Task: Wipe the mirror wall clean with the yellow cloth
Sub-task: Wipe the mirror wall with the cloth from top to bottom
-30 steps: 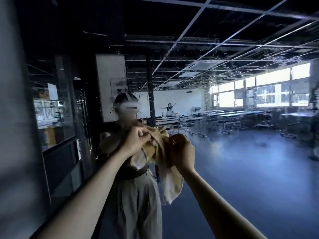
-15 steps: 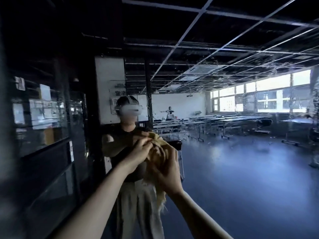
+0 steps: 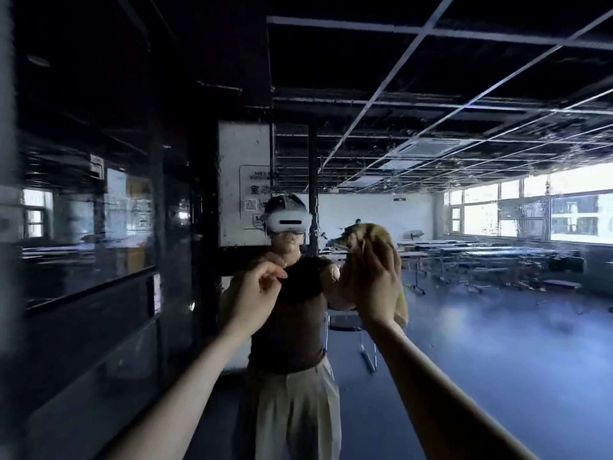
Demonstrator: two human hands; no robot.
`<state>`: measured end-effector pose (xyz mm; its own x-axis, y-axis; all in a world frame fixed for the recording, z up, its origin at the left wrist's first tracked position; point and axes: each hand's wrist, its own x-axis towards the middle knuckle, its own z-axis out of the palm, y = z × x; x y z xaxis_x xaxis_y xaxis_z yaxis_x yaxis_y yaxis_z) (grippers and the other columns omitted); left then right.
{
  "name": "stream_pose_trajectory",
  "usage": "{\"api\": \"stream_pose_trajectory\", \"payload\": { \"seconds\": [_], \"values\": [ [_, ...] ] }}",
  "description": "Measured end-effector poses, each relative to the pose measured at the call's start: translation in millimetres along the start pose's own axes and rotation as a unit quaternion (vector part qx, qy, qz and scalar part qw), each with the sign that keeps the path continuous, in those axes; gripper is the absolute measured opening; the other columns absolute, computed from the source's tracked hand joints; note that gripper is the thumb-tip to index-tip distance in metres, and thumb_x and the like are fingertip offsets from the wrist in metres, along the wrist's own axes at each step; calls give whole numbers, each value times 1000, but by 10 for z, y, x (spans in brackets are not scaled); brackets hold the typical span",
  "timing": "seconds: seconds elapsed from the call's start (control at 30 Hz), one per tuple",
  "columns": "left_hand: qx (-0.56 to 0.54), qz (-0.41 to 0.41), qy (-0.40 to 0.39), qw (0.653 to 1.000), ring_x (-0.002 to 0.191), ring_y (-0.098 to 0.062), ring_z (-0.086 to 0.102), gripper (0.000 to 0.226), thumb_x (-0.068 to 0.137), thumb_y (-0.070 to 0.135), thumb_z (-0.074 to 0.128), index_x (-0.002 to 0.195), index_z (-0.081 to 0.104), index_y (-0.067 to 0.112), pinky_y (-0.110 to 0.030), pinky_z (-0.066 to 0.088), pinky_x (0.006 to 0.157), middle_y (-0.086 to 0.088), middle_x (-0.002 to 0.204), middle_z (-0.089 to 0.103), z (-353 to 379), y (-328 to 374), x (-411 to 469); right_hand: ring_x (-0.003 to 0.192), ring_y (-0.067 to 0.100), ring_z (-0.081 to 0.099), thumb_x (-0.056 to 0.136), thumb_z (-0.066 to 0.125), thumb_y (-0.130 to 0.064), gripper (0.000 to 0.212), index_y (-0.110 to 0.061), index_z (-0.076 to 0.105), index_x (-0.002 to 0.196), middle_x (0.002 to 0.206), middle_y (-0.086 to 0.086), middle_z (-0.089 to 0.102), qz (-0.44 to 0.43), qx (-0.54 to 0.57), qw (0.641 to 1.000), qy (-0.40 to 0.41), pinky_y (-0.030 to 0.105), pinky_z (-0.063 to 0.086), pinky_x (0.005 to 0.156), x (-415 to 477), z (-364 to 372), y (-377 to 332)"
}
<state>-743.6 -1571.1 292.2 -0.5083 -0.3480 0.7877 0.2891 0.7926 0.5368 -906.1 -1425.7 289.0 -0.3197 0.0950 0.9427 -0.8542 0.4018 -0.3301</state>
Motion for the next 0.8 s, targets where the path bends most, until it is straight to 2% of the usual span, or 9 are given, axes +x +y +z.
{"api": "stream_pose_trajectory", "payload": {
  "seconds": [0.07, 0.17, 0.23, 0.3, 0.37, 0.5, 0.57, 0.7, 0.8],
  "values": [
    [11, 6, 32, 999, 95, -14, 62, 14, 76, 35, 48, 80, 60, 30, -46, 51, 83, 12, 103, 66, 67, -90, -35, 126, 28, 36, 82, 62, -21, 42, -11, 62, 123, 126, 15, 58, -39, -13, 999, -10, 34, 32, 104, -315, 95, 29],
    [-4, 29, 54, 998, 91, -20, 63, 12, 79, 32, 46, 78, 58, 32, -51, 51, 79, 10, 100, 65, 230, -141, -95, 127, 27, 38, 84, 49, -22, 43, -19, 56, 127, 130, 6, 55, -185, -18, 980, -66, 37, 30, 106, -840, 30, 86],
    [15, 44, 51, 998, 91, -24, 61, 14, 80, 34, 45, 80, 57, 39, -50, 51, 78, 13, 98, 64, 291, -157, -106, 124, 25, 40, 84, 49, -20, 45, -22, 48, 128, 135, 1, 49, -252, -28, 963, -88, 35, 30, 104, -798, -20, 197],
    [62, 50, 42, 996, 88, -21, 61, 17, 78, 41, 41, 82, 54, 51, -47, 51, 75, 23, 98, 60, 284, -151, -87, 119, 28, 41, 77, 58, -14, 53, -17, 48, 129, 136, 3, 45, -224, -26, 971, -83, 41, 38, 98, -454, -43, 197],
    [110, 63, 30, 991, 87, -18, 59, 18, 76, 45, 38, 83, 52, 54, -44, 52, 73, 30, 100, 53, 244, -112, -51, 116, 32, 42, 78, 58, -14, 51, -9, 55, 128, 136, 11, 47, -133, -22, 990, -46, 47, 45, 93, 27, -40, 61],
    [141, 118, 52, 982, 95, -14, 56, 23, 78, 36, 35, 85, 57, 30, -39, 51, 80, 20, 102, 48, 169, -12, 47, 127, 30, 35, 78, 59, -11, 60, -13, 49, 137, 143, 10, 43, -14, 16, 1000, -8, 48, 41, 102, 523, 128, -340],
    [184, 138, 100, 968, 98, -14, 55, 33, 79, 32, 34, 86, 63, 18, -35, 48, 84, 17, 107, 45, 152, 29, 85, 127, 28, 33, 79, 65, -11, 56, -14, 53, 134, 140, 10, 47, -84, 10, 996, -9, 45, 37, 103, 264, 222, -427],
    [221, 142, 140, 955, 108, -18, 49, 34, 76, 26, 35, 90, 63, 13, -31, 38, 94, 9, 118, 42, 142, 79, 171, 126, 28, 38, 86, 42, -27, 49, -16, 53, 133, 138, 5, 52, -283, -31, 954, -89, 38, 32, 101, -226, 218, -312],
    [268, 199, 131, 934, 110, -17, 47, 36, 80, 22, 36, 95, 66, 10, -26, 33, 97, 3, 119, 52, 39, 171, 312, 119, 27, 38, 82, 44, -22, 52, -13, 54, 132, 136, 7, 52, -284, -48, 955, -66, 40, 39, 95, 346, 167, -335]
  ]
}}
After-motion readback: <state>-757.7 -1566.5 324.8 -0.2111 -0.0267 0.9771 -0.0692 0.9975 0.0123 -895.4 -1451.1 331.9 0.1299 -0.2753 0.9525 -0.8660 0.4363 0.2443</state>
